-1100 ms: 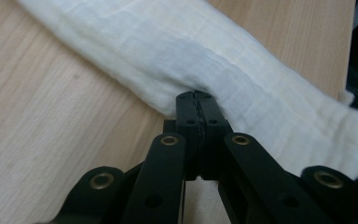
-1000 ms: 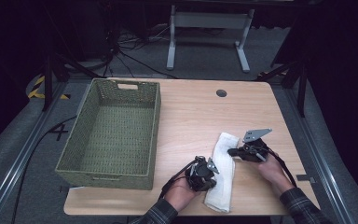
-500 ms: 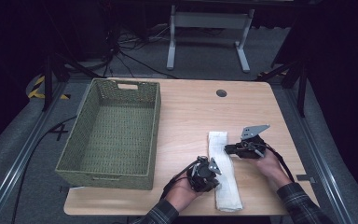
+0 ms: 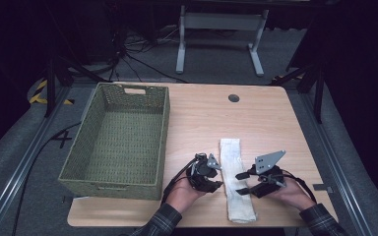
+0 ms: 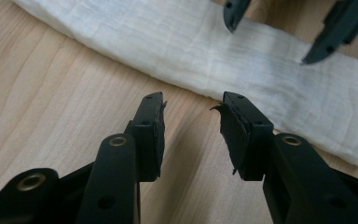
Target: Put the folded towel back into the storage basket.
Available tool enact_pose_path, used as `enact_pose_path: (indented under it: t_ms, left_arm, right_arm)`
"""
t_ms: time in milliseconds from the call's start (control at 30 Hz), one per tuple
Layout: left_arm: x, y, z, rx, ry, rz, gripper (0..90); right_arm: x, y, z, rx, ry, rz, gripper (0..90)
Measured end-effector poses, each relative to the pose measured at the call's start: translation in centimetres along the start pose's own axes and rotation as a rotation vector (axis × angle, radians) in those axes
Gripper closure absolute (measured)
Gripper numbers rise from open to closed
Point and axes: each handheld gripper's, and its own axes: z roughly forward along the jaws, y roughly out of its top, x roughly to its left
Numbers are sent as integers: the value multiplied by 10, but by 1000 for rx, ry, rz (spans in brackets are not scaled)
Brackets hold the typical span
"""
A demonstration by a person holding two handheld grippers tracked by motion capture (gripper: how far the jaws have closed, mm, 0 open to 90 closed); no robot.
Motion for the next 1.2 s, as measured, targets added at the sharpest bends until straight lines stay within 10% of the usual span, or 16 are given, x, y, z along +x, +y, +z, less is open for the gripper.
enact_pose_path:
  t_ms: [533,800,1200]
  left_arm:
    - [2,4,1,4,-1,-1,552]
    - [7,20,3,-26,17,22,461]
    - [39,64,29,-14,44,108,385]
  right_arm:
    - [26,-11,21,43,-48,-103,285]
    - [29,-12,18,29,15,-109,749]
    - [27,-12,18,34,43,-94,801]
